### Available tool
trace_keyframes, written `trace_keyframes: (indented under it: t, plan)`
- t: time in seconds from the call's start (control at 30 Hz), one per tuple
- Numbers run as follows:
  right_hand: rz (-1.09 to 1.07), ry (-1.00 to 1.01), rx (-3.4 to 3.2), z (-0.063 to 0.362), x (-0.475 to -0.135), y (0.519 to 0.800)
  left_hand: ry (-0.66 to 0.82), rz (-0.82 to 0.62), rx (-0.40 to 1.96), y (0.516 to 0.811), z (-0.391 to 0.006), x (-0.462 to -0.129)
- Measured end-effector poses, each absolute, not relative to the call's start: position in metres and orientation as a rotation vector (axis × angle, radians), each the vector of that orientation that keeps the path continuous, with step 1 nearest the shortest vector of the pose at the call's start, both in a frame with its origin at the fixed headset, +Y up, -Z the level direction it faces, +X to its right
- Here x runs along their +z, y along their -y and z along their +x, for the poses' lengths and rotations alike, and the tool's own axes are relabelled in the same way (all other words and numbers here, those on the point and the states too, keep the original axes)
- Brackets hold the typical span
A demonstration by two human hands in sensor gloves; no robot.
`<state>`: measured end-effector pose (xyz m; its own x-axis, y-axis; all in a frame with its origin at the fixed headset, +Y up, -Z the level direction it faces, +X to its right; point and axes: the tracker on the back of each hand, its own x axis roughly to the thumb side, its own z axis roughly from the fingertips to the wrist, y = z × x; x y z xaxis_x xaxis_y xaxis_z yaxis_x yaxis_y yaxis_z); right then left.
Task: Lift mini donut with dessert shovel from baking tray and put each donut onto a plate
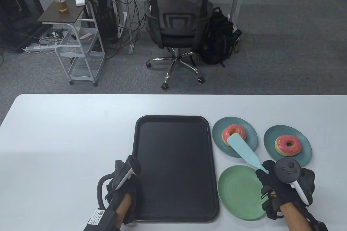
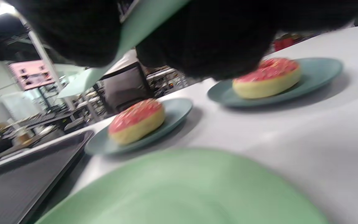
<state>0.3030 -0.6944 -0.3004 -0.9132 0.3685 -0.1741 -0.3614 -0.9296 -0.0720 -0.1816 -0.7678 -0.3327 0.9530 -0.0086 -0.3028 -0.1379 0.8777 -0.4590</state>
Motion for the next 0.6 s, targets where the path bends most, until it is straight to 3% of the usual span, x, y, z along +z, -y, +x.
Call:
trace_keyframes:
  t: [0.23, 0.6]
  plan:
    - [-0.038, -0.048, 2.833, 0.268, -0.289, 0.718, -0.302, -0.497, 0.07, 0.768, -0.182, -0.333]
    - [-0.027, -0.114, 2.924, 0.264, -0.286, 0.741, -0.302, -0.497, 0.071, 0.768, -0.182, -0.333]
